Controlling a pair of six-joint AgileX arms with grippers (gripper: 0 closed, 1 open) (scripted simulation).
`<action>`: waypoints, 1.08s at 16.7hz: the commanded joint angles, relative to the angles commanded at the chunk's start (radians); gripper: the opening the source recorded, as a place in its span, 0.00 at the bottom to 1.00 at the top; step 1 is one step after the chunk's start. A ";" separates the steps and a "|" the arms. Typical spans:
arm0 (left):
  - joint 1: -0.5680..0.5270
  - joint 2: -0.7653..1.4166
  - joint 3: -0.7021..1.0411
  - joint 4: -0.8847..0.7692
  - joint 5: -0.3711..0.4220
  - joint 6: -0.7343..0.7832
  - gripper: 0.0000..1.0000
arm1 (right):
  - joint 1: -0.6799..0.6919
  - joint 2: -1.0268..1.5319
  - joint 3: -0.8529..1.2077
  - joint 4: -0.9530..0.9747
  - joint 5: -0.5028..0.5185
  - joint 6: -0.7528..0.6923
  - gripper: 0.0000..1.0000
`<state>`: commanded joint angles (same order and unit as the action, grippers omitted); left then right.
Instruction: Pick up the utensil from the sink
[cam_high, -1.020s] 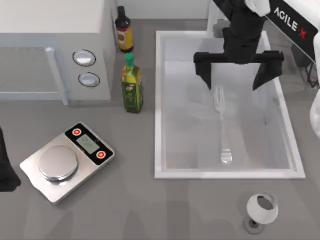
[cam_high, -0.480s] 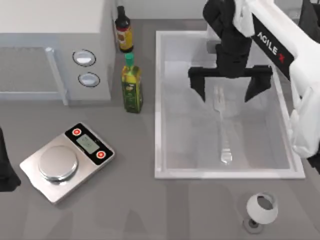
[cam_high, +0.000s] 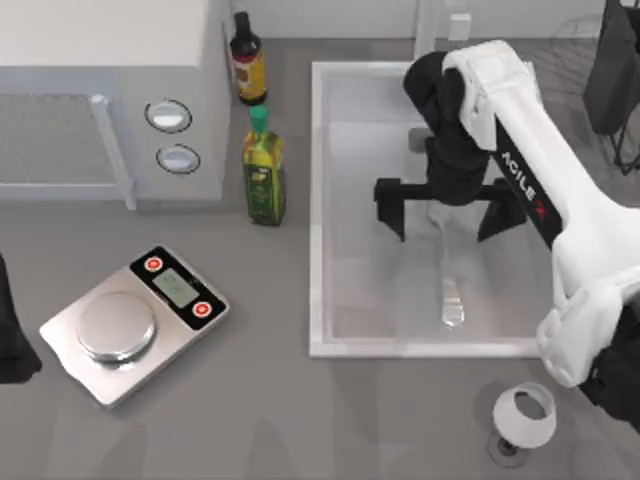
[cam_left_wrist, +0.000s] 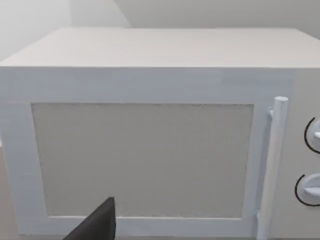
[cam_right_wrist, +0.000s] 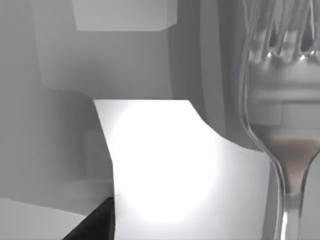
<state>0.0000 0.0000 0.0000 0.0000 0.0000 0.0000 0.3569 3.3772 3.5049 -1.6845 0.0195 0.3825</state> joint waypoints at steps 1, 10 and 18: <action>0.000 0.000 0.000 0.000 0.000 0.000 1.00 | 0.000 0.034 0.038 -0.009 0.001 0.000 1.00; 0.000 0.000 0.000 0.000 0.000 0.000 1.00 | 0.000 0.081 0.088 -0.020 0.001 -0.001 0.85; 0.000 0.000 0.000 0.000 0.000 0.000 1.00 | 0.000 0.081 0.088 -0.020 0.001 -0.001 0.25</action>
<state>0.0000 0.0000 0.0000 0.0000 0.0000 0.0000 0.3565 3.4585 3.5925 -1.7048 0.0209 0.3816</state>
